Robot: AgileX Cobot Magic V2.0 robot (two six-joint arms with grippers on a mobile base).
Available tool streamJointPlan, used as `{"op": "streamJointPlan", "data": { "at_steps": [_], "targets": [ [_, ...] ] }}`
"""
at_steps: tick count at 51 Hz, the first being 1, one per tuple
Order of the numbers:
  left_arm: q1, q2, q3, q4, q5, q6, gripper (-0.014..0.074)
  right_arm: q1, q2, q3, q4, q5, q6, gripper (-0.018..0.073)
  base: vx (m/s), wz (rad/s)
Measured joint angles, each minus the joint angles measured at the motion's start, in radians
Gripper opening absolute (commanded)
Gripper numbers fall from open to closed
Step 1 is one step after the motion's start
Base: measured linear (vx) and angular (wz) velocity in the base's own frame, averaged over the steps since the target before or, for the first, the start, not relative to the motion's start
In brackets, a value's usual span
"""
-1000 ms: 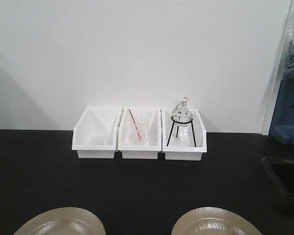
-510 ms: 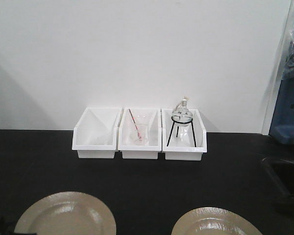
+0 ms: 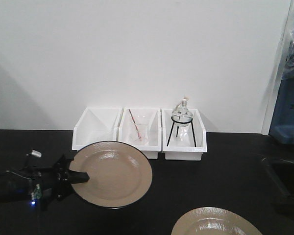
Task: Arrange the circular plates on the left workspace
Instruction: 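Slide the held plate with the left gripper toward the counter center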
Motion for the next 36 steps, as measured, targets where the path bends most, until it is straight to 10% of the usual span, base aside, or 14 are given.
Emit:
{"op": "streamJointPlan", "data": {
  "at_steps": [23, 36],
  "targets": [
    [-0.126, 0.179, -0.115, 0.064, -0.010, -0.083, 0.0017, 0.000, 0.000, 0.000, -0.001, 0.000, 0.000, -0.0003, 0.00, 0.00],
    [-0.127, 0.179, -0.122, 0.097, 0.023, 0.038, 0.0253, 0.000, 0.000, 0.000, -0.001, 0.000, 0.000, -0.0003, 0.00, 0.00]
  ]
}}
